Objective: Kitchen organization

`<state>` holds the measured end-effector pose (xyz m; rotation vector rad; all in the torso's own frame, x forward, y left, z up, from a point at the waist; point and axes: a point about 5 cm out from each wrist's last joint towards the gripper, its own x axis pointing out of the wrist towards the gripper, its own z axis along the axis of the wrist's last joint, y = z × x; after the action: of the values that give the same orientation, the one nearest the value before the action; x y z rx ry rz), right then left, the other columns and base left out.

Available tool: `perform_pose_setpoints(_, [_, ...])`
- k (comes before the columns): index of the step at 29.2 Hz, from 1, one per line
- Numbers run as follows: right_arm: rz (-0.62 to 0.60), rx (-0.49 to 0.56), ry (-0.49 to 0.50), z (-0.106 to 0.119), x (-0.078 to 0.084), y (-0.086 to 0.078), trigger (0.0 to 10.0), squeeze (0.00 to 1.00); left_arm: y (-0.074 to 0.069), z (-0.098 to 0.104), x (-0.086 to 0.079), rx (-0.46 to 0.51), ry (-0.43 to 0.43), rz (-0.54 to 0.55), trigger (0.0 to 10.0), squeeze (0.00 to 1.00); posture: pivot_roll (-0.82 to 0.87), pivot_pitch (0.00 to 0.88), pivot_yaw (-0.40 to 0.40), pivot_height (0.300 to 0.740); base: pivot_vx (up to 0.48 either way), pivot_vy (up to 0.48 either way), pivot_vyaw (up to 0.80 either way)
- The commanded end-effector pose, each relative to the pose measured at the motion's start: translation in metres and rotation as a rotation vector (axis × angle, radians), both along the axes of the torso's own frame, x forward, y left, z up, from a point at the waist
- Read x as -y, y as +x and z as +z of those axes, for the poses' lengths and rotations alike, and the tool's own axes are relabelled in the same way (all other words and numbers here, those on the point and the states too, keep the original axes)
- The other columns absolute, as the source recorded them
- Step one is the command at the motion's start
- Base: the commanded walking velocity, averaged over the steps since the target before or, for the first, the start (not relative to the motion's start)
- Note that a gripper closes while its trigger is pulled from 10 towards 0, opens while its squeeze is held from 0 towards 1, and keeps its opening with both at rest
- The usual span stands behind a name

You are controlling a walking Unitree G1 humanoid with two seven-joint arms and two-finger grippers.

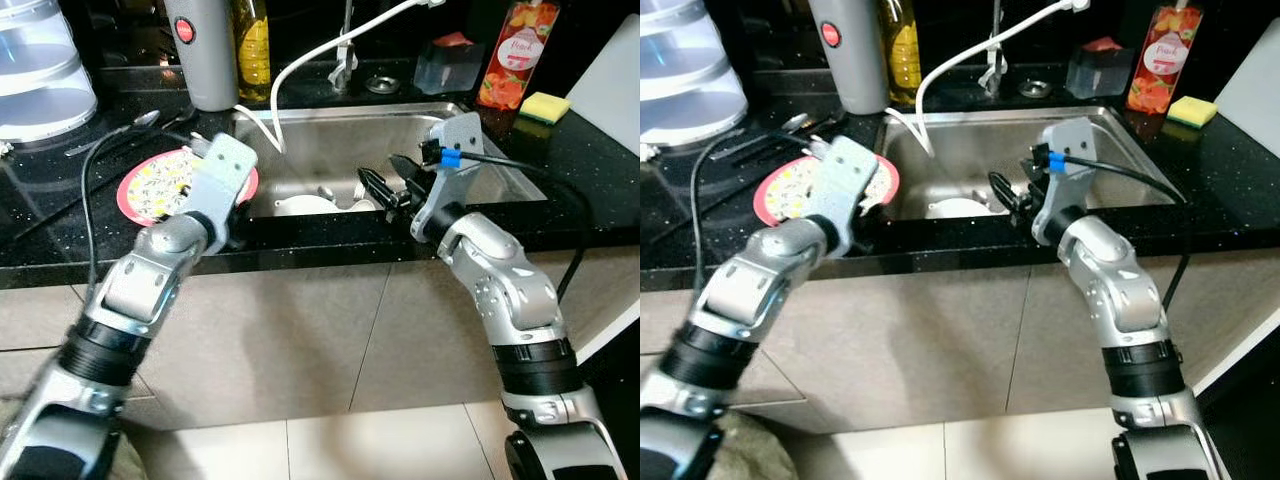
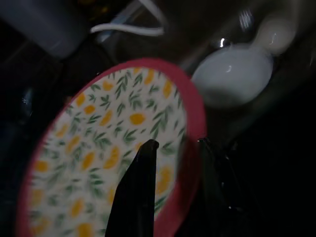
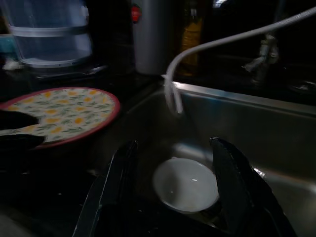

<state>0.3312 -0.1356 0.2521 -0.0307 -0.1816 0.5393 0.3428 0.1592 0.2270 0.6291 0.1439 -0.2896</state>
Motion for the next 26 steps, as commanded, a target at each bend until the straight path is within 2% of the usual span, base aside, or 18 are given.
perform_pose_setpoints(1, [0.041,-0.013,-0.006,-0.002,-0.006,-0.005,10.0,0.0,0.0,-0.004,-0.006,-0.028,0.09,-0.008,10.0,0.0,0.06,0.0,0.033,0.74,0.0,0.0,0.0])
perform_pose_setpoints(2, [0.044,-0.014,-0.004,-0.001,-0.006,-0.007,10.0,0.0,-0.001,-0.005,-0.012,-0.024,0.162,-0.009,10.0,0.0,0.06,0.0,0.031,0.74,0.0,0.0,0.0])
perform_pose_setpoints(3, [0.044,-0.014,-0.004,-0.001,-0.006,-0.007,10.0,0.0,-0.001,-0.005,-0.012,-0.024,0.162,-0.009,10.0,0.0,0.06,0.0,0.031,0.74,0.0,0.0,0.0])
perform_pose_setpoints(5, [0.03,-0.026,0.003,-0.002,-0.006,-0.007,10.0,0.0,-0.002,-0.004,-0.02,-0.005,0.248,-0.009,10.0,0.0,0.06,0.0,0.026,0.74,0.0,0.0,0.0])
perform_pose_setpoints(12, [0.047,-0.028,0.001,0.0,-0.01,-0.006,10.0,0.0,-0.005,0.001,-0.027,-0.059,0.233,-0.092,10.0,0.0,0.07,0.0,0.015,0.74,0.0,0.0,0.0])
perform_pose_setpoints(16, [0.057,-0.024,0.005,0.003,-0.013,-0.004,10.0,0.0,-0.003,0.02,-0.036,-0.047,0.308,-0.173,10.0,0.0,0.08,0.0,0.003,0.74,0.0,0.0,0.0])
perform_pose_setpoints(17, [0.059,-0.024,0.003,0.003,-0.014,-0.004,10.0,0.0,-0.002,0.028,-0.041,-0.037,0.326,-0.179,10.0,0.0,0.08,0.0,0.012,0.74,0.0,0.0,0.0])
perform_pose_setpoints(20, [0.055,-0.024,0.004,0.003,-0.013,-0.004,10.0,0.0,-0.001,0.034,-0.048,-0.024,0.352,-0.162,10.0,0.0,0.08,0.0,0.012,0.74,0.0,0.0,0.0])
perform_pose_setpoints(22, [0.044,-0.026,0.01,0.003,-0.013,-0.005,10.0,0.0,0.007,0.047,-0.075,0.012,0.367,-0.002,10.0,0.0,0.08,0.0,0.022,0.74,0.0,0.0,0.0])
perform_pose_setpoints(23, [0.041,-0.027,0.011,0.002,-0.012,-0.006,10.0,0.0,0.011,0.05,-0.09,0.026,0.325,0.099,10.0,0.0,0.07,0.0,0.026,0.74,0.0,0.0,0.0])
perform_pose_setpoints(25, [0.02,-0.039,0.01,-0.001,-0.008,-0.007,10.0,0.0,0.019,0.047,-0.122,0.035,0.079,0.353,10.0,0.0,0.08,0.0,0.021,0.74,0.0,0.0,0.0])
perform_pose_setpoints(26, [0.02,-0.039,0.01,-0.001,-0.008,-0.007,10.0,0.0,0.019,0.047,-0.122,0.035,0.079,0.353,10.0,0.0,0.08,0.0,0.021,0.74,0.0,0.0,0.0])
